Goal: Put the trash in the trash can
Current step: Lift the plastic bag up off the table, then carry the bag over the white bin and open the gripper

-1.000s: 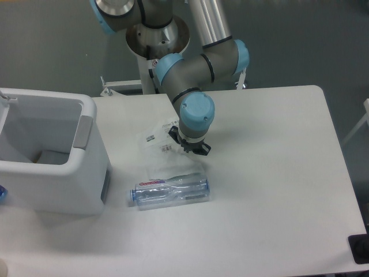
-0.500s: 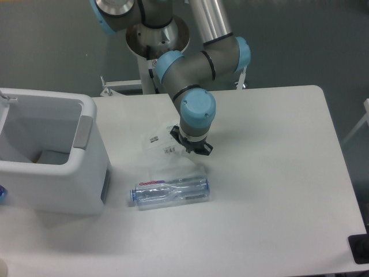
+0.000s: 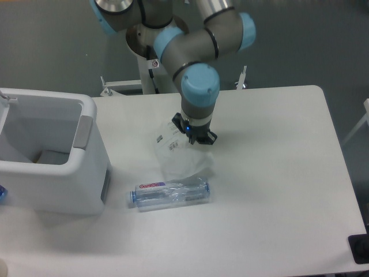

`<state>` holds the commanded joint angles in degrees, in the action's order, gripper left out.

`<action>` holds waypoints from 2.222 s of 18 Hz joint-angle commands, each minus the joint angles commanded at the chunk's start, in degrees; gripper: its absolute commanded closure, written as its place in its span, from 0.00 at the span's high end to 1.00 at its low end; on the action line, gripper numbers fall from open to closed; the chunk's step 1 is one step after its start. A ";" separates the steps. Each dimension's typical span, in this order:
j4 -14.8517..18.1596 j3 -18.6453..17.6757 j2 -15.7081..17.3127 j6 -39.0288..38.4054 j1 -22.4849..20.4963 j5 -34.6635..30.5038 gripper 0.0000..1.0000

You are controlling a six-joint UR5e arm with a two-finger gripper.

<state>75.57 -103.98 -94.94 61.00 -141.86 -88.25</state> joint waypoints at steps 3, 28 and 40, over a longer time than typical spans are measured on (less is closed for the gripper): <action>2.12 2.72 2.56 0.00 0.26 3.08 0.00; 1.68 19.26 9.59 -8.44 0.35 28.30 0.00; -1.55 15.84 12.67 -7.56 6.67 34.64 0.00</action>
<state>74.02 -88.14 -82.27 53.44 -135.18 -53.62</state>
